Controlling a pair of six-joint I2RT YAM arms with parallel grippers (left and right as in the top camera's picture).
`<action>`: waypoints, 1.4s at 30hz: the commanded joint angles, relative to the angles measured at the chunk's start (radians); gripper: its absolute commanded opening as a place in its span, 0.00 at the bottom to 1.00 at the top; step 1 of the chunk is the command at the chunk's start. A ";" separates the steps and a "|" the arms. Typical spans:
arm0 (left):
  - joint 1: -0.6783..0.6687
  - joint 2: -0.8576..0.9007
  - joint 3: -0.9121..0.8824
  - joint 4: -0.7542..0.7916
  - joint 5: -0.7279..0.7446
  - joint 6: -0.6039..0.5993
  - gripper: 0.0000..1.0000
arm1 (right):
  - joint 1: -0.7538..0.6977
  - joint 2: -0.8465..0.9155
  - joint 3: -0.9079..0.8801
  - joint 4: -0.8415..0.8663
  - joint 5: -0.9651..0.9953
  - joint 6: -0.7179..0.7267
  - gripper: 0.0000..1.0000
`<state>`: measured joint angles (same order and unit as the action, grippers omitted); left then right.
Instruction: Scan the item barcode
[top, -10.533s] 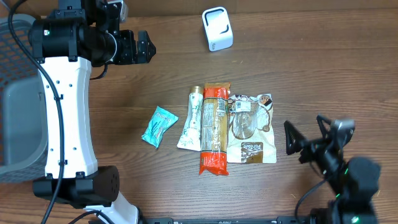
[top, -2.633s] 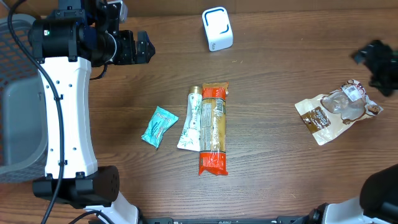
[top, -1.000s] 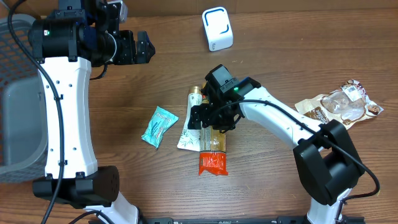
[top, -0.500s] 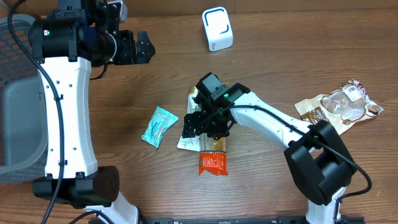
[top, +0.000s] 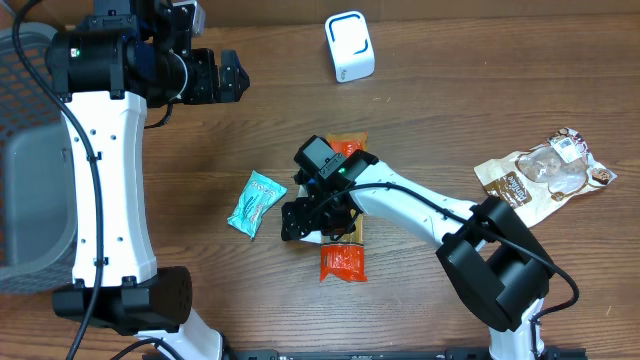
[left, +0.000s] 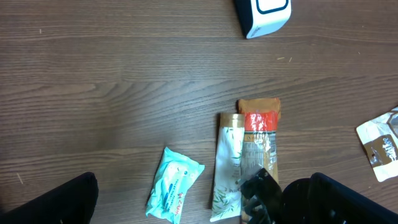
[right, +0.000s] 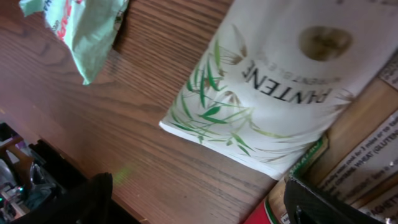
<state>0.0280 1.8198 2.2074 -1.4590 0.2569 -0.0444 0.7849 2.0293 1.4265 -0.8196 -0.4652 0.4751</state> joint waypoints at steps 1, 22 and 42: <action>0.000 0.002 0.003 0.001 -0.002 0.023 0.99 | -0.035 0.010 -0.007 -0.023 0.051 0.016 0.88; 0.000 0.002 0.003 0.001 -0.002 0.023 1.00 | -0.328 -0.119 0.077 -0.304 0.019 -0.511 0.94; 0.000 0.002 0.003 0.001 -0.002 0.023 1.00 | -0.337 -0.087 -0.330 0.172 0.077 -0.488 0.75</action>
<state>0.0280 1.8198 2.2074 -1.4590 0.2569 -0.0444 0.4328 1.9190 1.1584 -0.6617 -0.4553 -0.0349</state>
